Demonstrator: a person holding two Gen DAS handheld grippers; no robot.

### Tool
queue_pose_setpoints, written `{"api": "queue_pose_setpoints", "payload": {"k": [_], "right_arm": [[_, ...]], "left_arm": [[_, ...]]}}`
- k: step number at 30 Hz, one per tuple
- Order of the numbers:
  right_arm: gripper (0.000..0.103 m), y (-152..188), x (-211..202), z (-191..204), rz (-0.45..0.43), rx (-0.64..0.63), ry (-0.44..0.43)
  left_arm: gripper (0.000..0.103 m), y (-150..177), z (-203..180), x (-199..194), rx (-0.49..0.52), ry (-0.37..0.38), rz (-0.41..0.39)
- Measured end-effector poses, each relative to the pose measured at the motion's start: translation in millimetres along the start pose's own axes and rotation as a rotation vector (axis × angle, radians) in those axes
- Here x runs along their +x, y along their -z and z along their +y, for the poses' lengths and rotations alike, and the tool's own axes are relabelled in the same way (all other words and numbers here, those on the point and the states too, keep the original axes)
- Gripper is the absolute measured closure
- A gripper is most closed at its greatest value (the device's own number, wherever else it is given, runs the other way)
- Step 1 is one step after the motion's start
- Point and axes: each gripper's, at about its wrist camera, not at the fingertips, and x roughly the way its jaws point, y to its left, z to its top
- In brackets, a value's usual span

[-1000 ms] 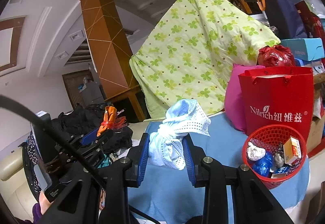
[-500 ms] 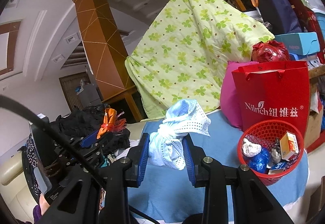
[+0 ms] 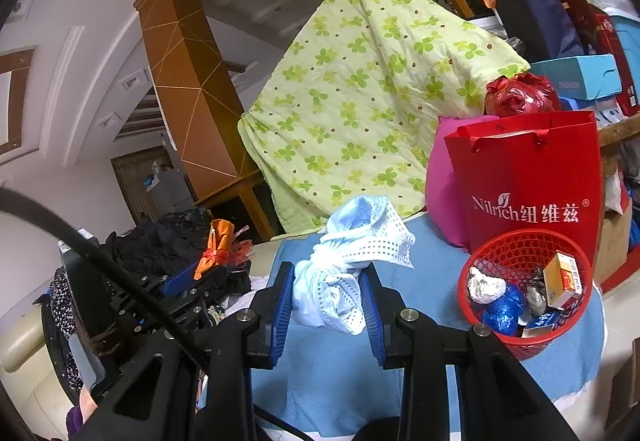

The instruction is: Collect trash

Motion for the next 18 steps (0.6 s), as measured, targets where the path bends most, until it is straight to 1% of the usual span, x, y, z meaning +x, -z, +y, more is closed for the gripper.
{"api": "queue_pose_setpoints", "payload": {"k": [18], "right_arm": [[0.068, 3, -9, -16, -0.012, 0.027, 0.02]], "left_arm": [[0.073, -2, -10, 3, 0.036, 0.028, 0.014]]}}
